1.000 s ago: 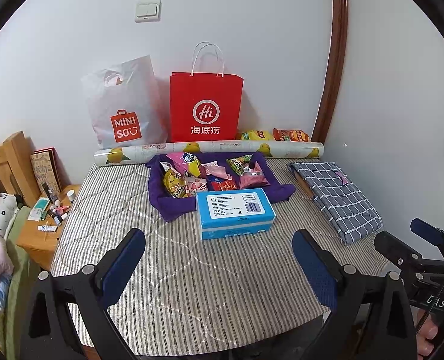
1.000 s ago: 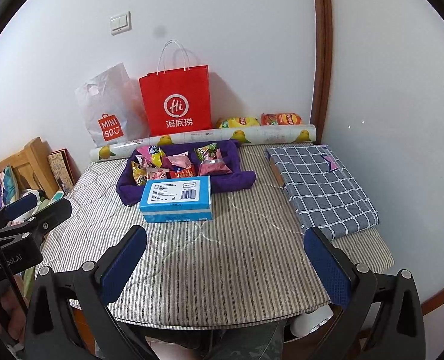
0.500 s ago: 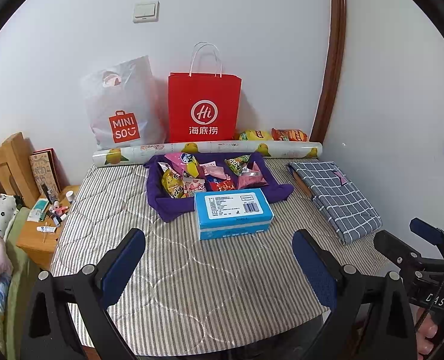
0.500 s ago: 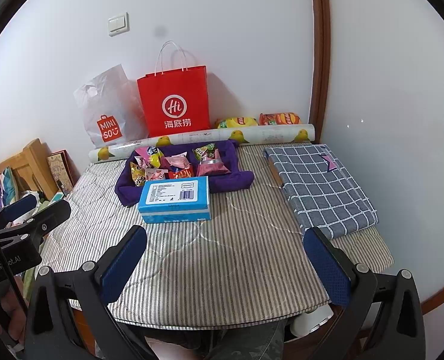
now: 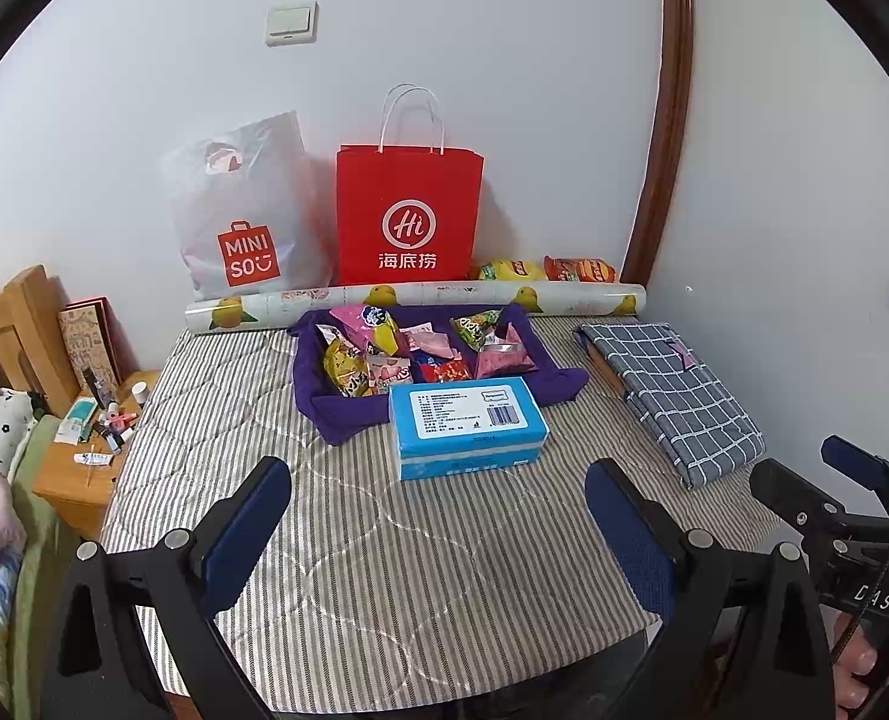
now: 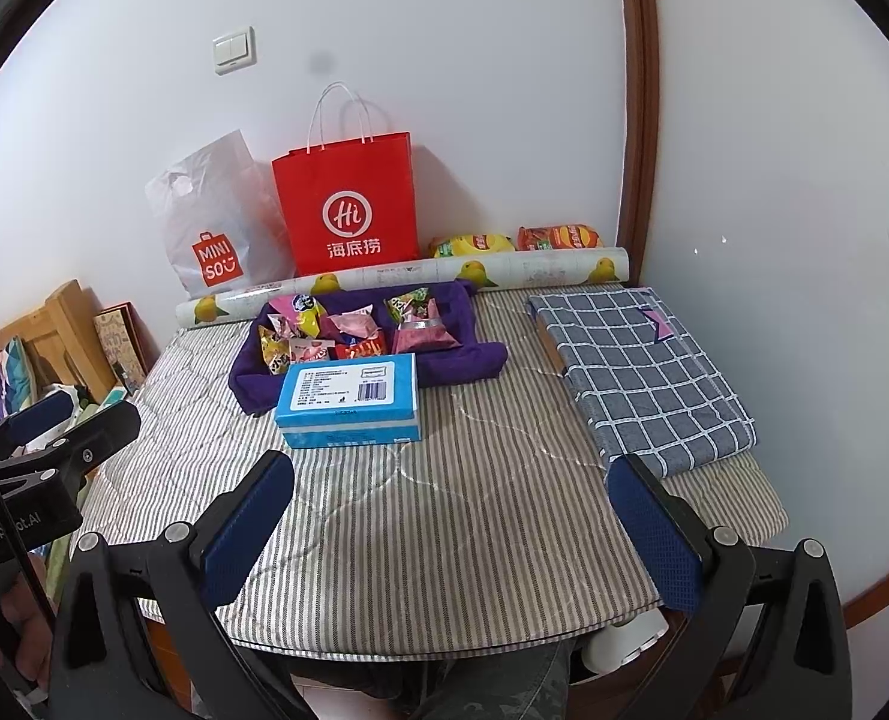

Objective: Organize snacks

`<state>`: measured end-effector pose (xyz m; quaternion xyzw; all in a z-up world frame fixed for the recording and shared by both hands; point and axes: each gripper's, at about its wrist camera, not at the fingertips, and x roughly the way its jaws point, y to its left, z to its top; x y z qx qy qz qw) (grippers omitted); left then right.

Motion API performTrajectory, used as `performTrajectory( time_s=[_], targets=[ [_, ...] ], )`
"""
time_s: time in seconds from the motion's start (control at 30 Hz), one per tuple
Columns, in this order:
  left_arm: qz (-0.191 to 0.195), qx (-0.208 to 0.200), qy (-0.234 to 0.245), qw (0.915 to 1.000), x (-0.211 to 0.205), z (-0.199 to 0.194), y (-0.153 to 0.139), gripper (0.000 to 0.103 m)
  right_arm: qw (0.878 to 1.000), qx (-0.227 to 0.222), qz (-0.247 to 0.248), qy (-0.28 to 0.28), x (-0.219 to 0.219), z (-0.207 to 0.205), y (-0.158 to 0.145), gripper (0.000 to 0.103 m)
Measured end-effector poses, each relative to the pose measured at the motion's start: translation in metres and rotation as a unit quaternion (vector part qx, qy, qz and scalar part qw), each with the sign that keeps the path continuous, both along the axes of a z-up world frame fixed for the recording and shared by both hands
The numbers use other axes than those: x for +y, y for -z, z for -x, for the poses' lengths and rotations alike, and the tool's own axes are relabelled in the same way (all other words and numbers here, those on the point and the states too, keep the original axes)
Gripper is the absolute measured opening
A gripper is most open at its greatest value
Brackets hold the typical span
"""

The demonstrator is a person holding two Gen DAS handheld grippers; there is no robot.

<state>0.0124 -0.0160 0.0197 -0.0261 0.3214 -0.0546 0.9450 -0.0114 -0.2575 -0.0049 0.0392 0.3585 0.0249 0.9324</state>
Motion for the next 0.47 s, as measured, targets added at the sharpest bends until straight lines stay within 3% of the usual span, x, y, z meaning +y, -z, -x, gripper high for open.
performTrajectory(
  time_s=[0.47],
  targets=[
    [0.004,-0.005,-0.002,1.0,0.0055,-0.0053,0.0013,0.099,1.0,-0.001,0.002,-0.001,0.0046,-0.0015,0.0013,0.103]
  ],
)
